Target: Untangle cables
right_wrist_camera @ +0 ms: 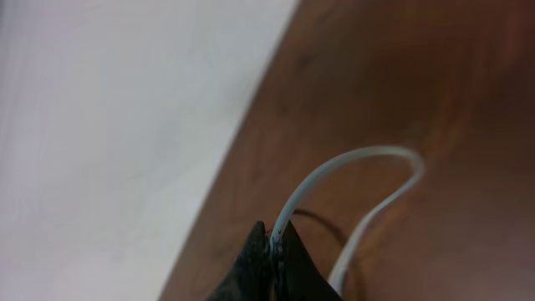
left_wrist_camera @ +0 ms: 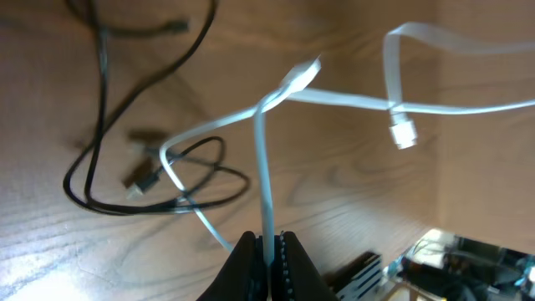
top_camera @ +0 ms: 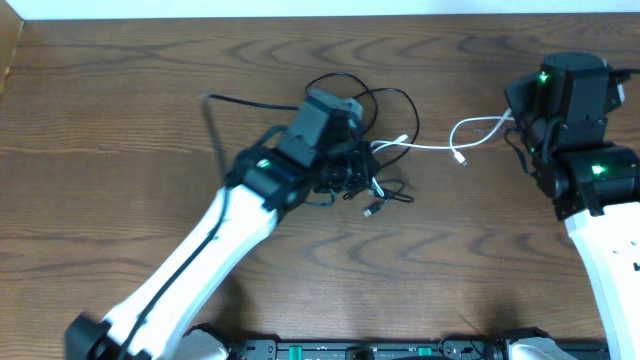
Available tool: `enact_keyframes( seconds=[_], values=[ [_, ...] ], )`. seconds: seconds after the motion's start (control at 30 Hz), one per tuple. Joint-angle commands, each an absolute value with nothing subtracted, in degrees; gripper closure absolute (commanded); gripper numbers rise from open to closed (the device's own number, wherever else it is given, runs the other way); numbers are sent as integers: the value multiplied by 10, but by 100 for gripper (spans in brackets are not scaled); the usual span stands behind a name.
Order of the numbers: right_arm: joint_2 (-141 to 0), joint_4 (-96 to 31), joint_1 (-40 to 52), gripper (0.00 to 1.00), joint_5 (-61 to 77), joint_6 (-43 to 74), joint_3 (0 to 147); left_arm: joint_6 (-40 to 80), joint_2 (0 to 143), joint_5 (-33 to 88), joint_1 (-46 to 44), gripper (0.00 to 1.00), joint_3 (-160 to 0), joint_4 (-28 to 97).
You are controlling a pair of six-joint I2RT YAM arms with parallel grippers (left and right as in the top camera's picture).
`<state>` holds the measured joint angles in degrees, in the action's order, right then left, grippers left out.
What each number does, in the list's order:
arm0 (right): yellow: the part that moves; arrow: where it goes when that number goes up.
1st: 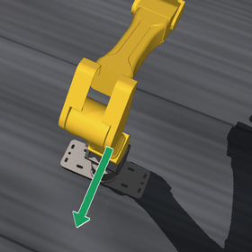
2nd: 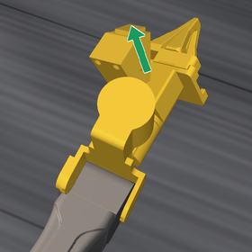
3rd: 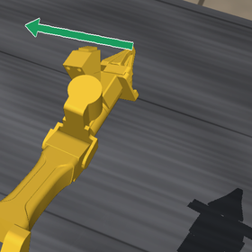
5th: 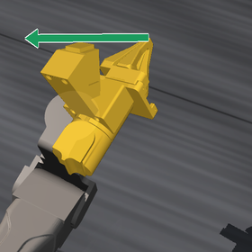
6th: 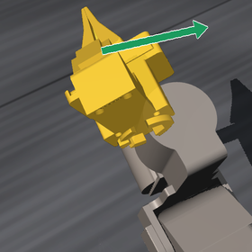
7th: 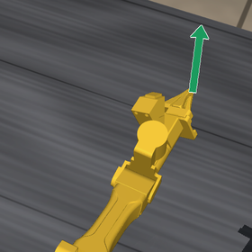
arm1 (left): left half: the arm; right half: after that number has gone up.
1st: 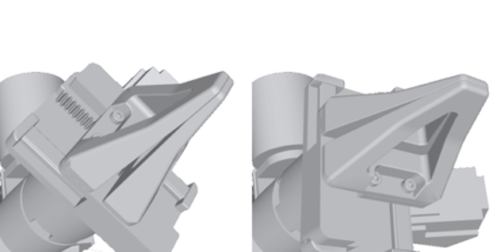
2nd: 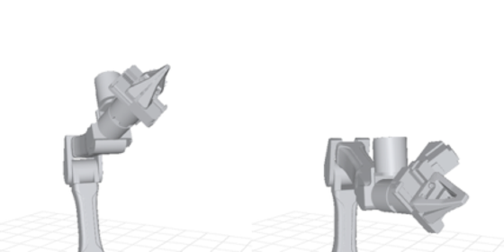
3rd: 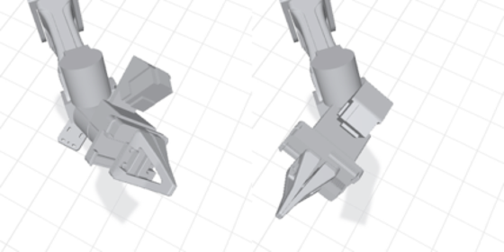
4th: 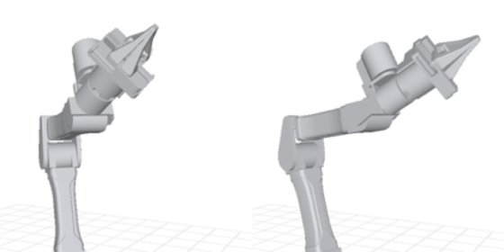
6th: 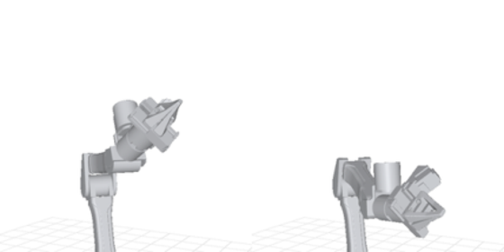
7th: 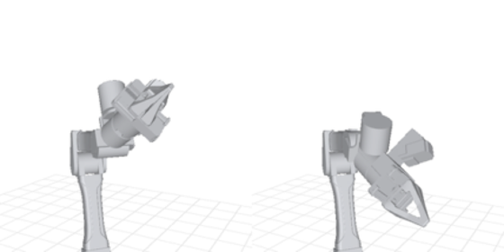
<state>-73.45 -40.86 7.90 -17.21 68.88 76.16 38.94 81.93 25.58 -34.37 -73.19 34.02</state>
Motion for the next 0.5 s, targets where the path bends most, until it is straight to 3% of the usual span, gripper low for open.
enact_keyframes(
  seconds=[0.0,0.07,0.2,0.33,0.47],
  values=[
    [-739,-428,67,94,-194,683,767,380,774,263,-337,92,-730,330],
    [-744,-431,68,82,-189,648,767,381,752,263,-336,93,-730,315],
    [-761,-431,69,46,-137,564,767,385,715,263,-336,93,-730,285],
    [-781,-431,69,19,-58,487,767,385,690,263,-336,93,-730,257],
    [-798,-431,69,1,74,381,767,385,672,263,-336,92,-730,216]
  ],
)
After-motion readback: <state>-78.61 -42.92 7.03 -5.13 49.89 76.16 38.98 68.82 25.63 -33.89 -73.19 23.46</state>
